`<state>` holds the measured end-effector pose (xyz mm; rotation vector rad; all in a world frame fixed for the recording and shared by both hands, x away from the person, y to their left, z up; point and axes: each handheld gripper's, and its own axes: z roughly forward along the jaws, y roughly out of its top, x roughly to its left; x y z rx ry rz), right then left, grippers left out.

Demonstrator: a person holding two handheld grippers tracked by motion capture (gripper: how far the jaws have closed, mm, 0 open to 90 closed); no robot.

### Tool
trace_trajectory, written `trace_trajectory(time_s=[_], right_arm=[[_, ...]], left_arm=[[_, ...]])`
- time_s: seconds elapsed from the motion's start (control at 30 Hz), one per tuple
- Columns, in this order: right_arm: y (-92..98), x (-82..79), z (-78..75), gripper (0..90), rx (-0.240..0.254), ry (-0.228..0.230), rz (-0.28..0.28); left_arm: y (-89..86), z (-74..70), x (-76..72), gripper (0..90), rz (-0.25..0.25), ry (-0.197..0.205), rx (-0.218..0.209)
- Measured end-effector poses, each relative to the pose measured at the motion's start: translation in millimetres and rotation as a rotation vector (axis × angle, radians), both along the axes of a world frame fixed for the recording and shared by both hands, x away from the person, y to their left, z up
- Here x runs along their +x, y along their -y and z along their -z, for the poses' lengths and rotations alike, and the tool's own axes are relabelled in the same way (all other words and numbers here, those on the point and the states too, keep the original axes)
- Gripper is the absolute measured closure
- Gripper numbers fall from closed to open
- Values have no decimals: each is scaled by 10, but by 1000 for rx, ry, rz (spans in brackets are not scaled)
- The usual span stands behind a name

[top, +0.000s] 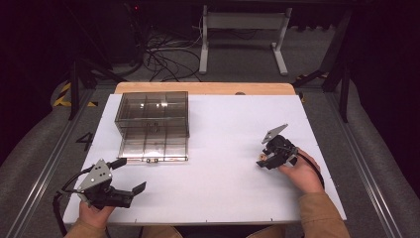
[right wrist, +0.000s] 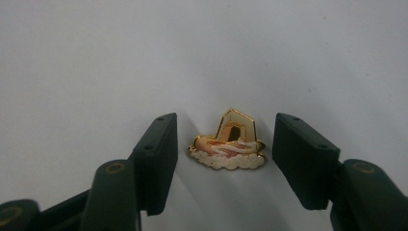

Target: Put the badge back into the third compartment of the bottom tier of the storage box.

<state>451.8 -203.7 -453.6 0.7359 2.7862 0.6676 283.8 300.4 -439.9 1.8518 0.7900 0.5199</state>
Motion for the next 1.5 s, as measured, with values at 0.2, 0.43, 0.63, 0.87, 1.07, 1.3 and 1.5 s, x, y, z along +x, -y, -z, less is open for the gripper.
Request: trace_trajectory(time_s=[0.2,0.43,0.63,0.87,1.07,1.3,1.5], right_arm=[[9,11,8,495,10,-9,19],[-1,-2,1,535,7,-4,26],[1,-1,-3,535,13,-7,30],[-19,-51,-105,535,53,31,15],[-7,-94,-188,535,91,72,17],[-17,-132,-257,535,121,104,25],[-100,-163,-308,534,124,116,7]], left_arm=[[8,-3,-10,2,7,3,-1],[7,-5,-16,2,5,3,-2],[7,-6,-18,2,5,2,-2],[4,-9,-24,2,3,6,-2],[2,-10,-26,2,1,6,-2],[2,-10,-22,2,-3,5,-1],[-1,-12,-24,2,-7,5,-4]])
